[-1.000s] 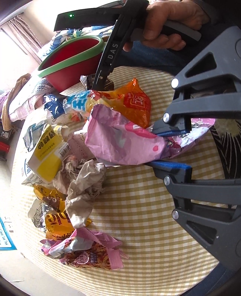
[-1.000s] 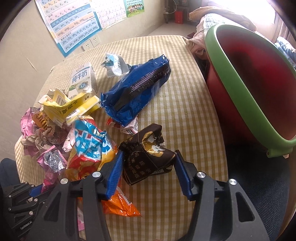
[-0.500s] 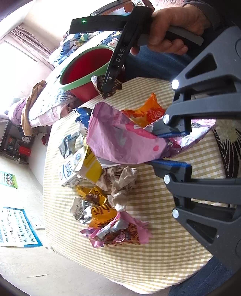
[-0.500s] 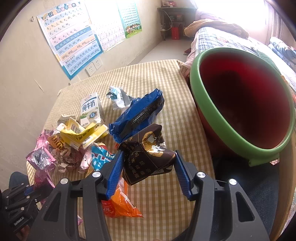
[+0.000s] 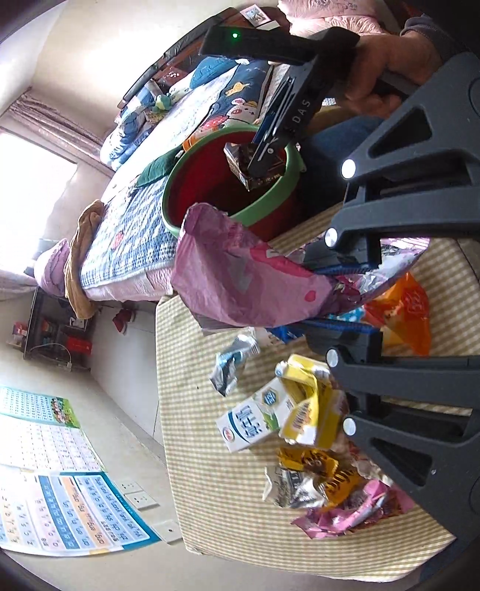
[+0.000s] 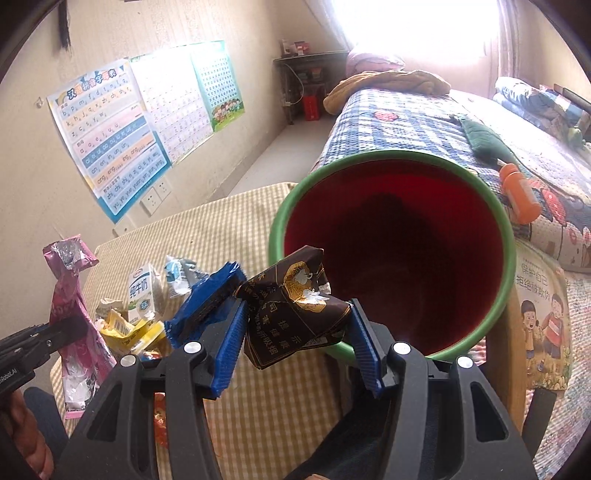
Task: Collect trash
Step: 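Carry both wrappers over the red bucket and open both tools to drop them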
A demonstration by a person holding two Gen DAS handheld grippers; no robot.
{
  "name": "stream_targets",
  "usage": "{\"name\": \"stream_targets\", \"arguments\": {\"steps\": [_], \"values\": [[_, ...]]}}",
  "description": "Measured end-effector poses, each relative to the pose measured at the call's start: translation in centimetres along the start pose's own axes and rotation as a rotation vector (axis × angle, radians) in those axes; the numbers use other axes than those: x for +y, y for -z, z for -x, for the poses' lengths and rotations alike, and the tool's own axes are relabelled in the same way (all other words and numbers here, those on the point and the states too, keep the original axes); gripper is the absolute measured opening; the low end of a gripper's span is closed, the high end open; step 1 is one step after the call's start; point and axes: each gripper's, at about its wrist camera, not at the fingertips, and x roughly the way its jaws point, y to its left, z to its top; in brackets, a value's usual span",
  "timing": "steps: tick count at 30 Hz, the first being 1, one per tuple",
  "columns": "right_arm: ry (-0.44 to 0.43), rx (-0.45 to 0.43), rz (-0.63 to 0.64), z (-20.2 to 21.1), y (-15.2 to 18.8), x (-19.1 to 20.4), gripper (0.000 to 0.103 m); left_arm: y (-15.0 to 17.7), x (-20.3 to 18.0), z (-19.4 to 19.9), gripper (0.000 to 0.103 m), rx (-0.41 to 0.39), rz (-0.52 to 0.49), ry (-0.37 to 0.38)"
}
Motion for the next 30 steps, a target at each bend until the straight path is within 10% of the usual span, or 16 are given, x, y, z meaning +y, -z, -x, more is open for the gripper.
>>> {"name": "stream_targets", "arguments": {"steps": [30], "values": [[0.168,-0.077,-0.003,-0.7,-4.2,-11.4,0.055,-7.8,-12.9,-11.8,0.022,0.058,-0.22,0.079]]}}
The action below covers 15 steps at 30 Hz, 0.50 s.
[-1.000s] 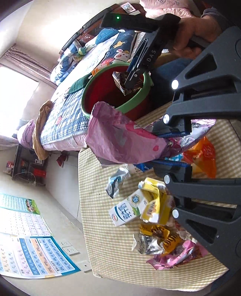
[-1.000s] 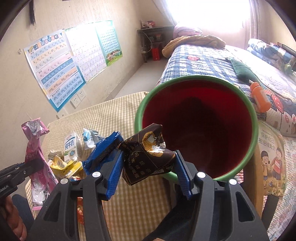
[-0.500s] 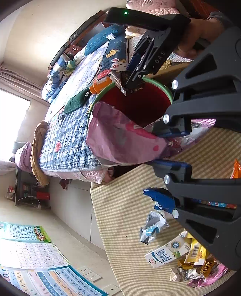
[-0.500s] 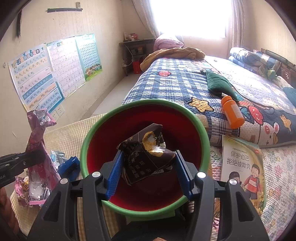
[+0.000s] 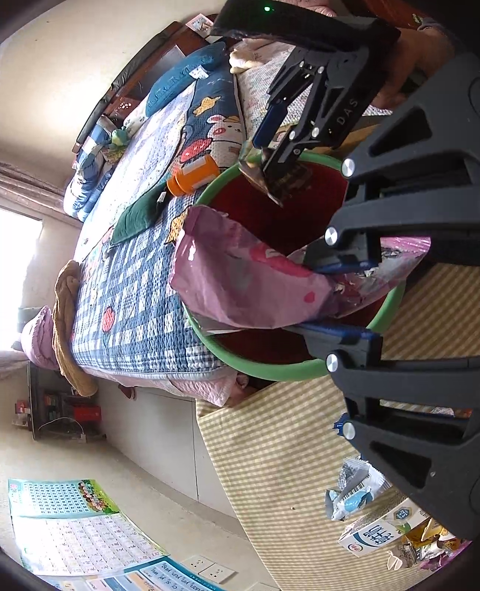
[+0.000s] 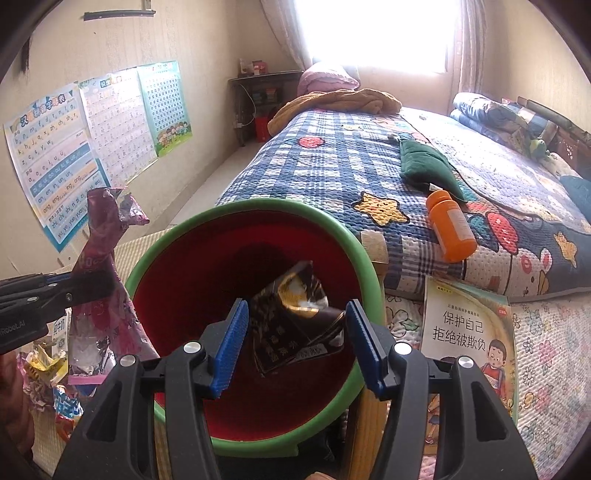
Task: Collect trash
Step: 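Carry both wrappers over the red bucket and open both tools to drop them, then move both tools back over the wrapper pile on the table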
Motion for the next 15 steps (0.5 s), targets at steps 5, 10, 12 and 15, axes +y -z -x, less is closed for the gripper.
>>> {"name": "stream_targets", "arguments": {"steps": [5,10,12,15], "values": [[0.007,-0.005,-0.004,-0.1,0.0,-0.3,0.078,0.4,0.3,-0.2,0.069,-0.003,0.009,-0.024],[0.013,0.004,-0.002,-0.2,0.4,0.0,0.089,0.8,1.1,0.6,0.085,-0.012,0.028,-0.051],[0.011,0.008,-0.001,-0.1,0.6,0.2,0.093,1.2,1.7,1.2,0.089,-0.018,0.038,-0.064],[0.002,0.015,0.001,0.3,0.9,0.8,0.094,2.0,2.5,2.1,0.092,-0.016,0.056,-0.075]]}}
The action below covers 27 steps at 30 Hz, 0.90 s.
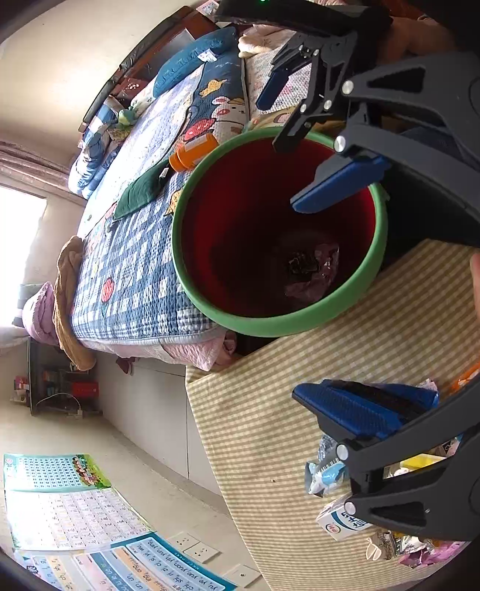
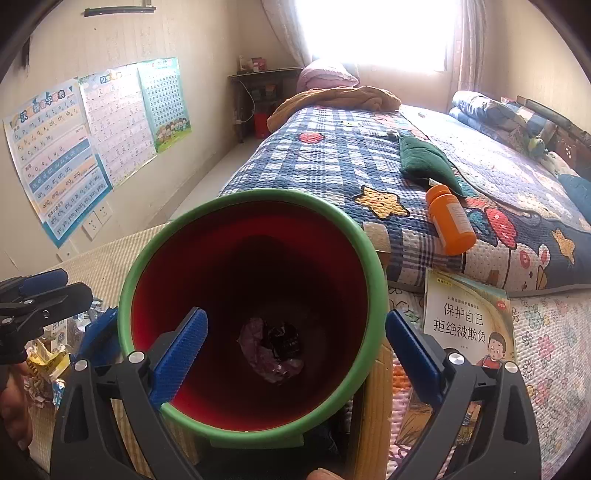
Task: Collect trash
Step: 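Move both tools back over the wrapper pile on the table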
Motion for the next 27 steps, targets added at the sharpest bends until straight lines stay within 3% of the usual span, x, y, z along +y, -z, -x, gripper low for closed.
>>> {"name": "stream_targets", "arguments": {"steps": [8,27], "values": [[-0.047,0.013,0.041,1.3,1.1,3.5,0.096,3.3,3.1,3.6,0.094,-0.012,0.063,-0.029],[-0.227,0.078,0.303,3.3,5.1,18.9,0.096,11.9,14.0,13.8,0.094,-0.111,0.304,-0.19]]}}
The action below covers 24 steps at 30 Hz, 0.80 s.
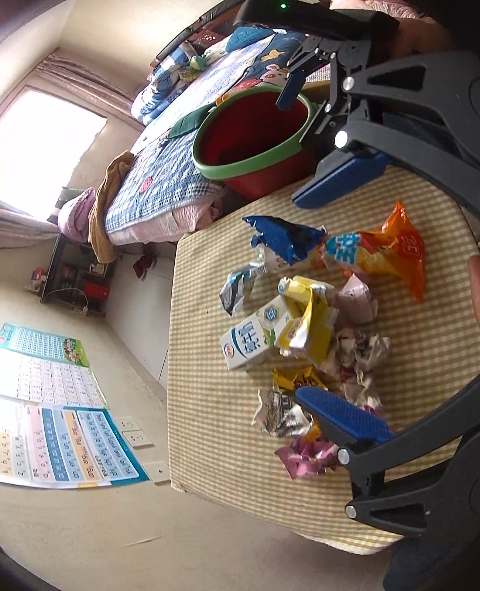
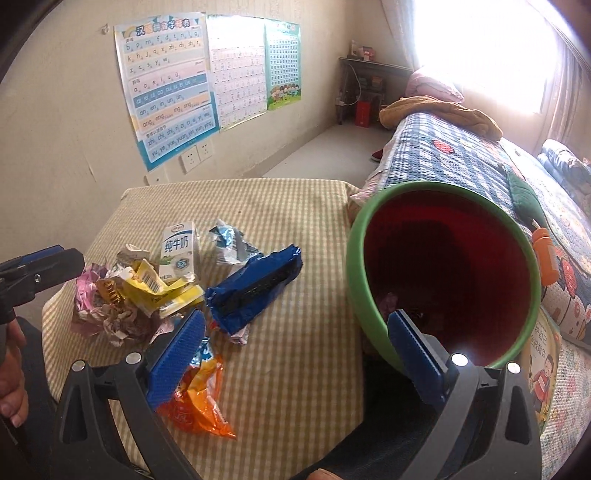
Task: Collect trash
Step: 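Move both tools back over the wrapper pile on the table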
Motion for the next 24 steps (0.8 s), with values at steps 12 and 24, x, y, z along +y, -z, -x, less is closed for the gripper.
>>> {"name": "stream_targets", "arguments": {"steps": [12,24], "values": [[-0.076,0.097,0.127,-2.6,2.0,7.1,0.096,4.9,8.7,2.7,0.094,0.02,0.16,-0.104],[-0.119,0.203,0.191,-5.5,4.0,10.4,0.096,6.6,12.6,0.6,0.094,0.086,0.283,-0.113]]}}
